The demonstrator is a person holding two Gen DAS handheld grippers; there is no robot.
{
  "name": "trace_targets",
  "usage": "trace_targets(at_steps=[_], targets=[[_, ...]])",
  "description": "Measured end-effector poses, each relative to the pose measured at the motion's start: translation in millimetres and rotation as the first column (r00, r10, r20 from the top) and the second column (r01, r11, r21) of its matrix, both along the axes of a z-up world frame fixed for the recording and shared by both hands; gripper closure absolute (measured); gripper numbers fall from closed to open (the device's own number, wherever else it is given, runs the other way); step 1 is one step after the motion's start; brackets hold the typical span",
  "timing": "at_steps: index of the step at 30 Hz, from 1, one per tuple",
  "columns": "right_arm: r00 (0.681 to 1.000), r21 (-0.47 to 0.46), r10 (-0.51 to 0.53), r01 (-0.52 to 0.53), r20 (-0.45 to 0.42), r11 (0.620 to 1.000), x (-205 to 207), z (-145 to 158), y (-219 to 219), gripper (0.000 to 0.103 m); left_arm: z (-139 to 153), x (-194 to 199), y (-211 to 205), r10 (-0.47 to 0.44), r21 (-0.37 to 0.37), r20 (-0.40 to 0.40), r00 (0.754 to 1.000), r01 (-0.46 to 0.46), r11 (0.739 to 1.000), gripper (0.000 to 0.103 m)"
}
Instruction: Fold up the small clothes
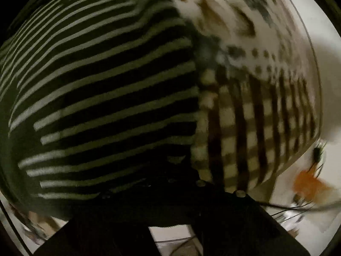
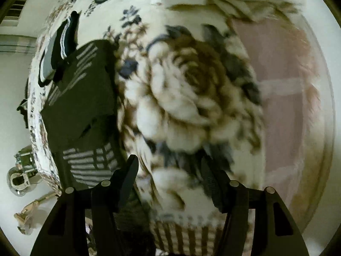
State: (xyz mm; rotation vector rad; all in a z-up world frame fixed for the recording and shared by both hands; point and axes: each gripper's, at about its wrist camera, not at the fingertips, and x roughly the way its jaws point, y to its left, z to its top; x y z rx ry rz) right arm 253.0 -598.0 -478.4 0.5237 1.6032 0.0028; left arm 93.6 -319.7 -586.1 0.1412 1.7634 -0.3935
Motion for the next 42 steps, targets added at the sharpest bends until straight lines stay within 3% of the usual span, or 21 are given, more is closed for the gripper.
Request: trace_targets(at_steps=[5, 10, 12, 16, 17, 18, 19, 24, 27, 30, 34, 39, 42], targets=[[0.996, 0.104, -0.026, 0.017, 0.082, 0.994, 79.3, -29.2, 7.9, 0.04, 33.3, 2.4, 31.0, 0.117, -0.02, 0.062, 0.991, -0.116, 0.993, 0.097], [0.989, 0.18, -0.044, 0.018, 0.144, 0.984, 168.1, -58.0, 25.4, 0.04, 64.3, 6.1, 67.3, 0.238, -0.018, 0.094, 0.967, -0.237, 0.971, 0.097], [0.993, 0.199, -0.014, -0.01, 0.12, 0.98, 196.4, -72.9, 36.3, 0.04, 71.7, 12.5, 85.5, 0.282, -0.025, 0.108, 0.953, -0.281, 0.96, 0.097], [1.0, 0.257, -0.007, 0.012, -0.021, 0.966, 222.4, -109.7, 55.9, 0.042, 90.4, 19.3, 107.7, 0.35, -0.045, 0.133, 0.927, -0.348, 0.937, 0.097], [0.999, 0.257, 0.002, 0.01, -0.047, 0.966, 223.8, -114.4, 63.1, 0.059, 95.4, 20.2, 113.2, 0.367, -0.051, 0.142, 0.919, -0.363, 0.93, 0.097], [0.998, 0.251, 0.018, -0.004, -0.053, 0.968, 223.8, -115.7, 69.6, 0.089, 99.1, 19.2, 118.7, 0.383, -0.059, 0.148, 0.912, -0.378, 0.924, 0.097], [0.997, 0.241, 0.041, -0.026, -0.059, 0.97, 223.8, -115.5, 76.8, 0.095, 101.2, 19.7, 121.2, 0.397, -0.068, 0.151, 0.905, -0.391, 0.918, 0.097], [0.997, 0.158, 0.073, -0.067, -0.031, 0.985, 226.8, -88.0, 104.3, 0.097, 112.7, 16.3, 138.5, 0.469, -0.118, 0.158, 0.869, -0.455, 0.882, 0.097], [0.991, 0.087, 0.132, -0.134, 0.02, 0.987, 234.4, -49.4, 131.9, 0.098, 124.0, 11.4, 158.4, 0.507, -0.13, 0.181, 0.843, -0.491, 0.862, 0.097], [0.979, 0.038, 0.196, -0.199, 0.054, 0.979, 241.7, -11.2, 169.9, 0.098, 136.3, 3.9, 193.2, 0.566, -0.144, 0.205, 0.798, -0.548, 0.824, 0.098], [0.957, -0.02, 0.281, -0.28, 0.077, 0.96, 254.4, 32.6, 238.6, 0.098, 146.3, -5.5, 246.4, 0.657, -0.169, 0.228, 0.718, -0.636, 0.753, 0.098], [0.922, -0.119, 0.381, -0.371, 0.077, 0.921, 279.0, 67.2, 358.2, 0.098, 139.2, -25.1, 313.6, 0.783, -0.218, 0.195, 0.59, -0.753, 0.621, 0.098], [0.883, -0.192, 0.463, -0.442, 0.077, 0.876, 288.3, 66.5, 452.9, 0.098, 125.9, -37.2, 343.3, 0.827, -0.231, 0.166, 0.537, -0.795, 0.562, 0.098]])
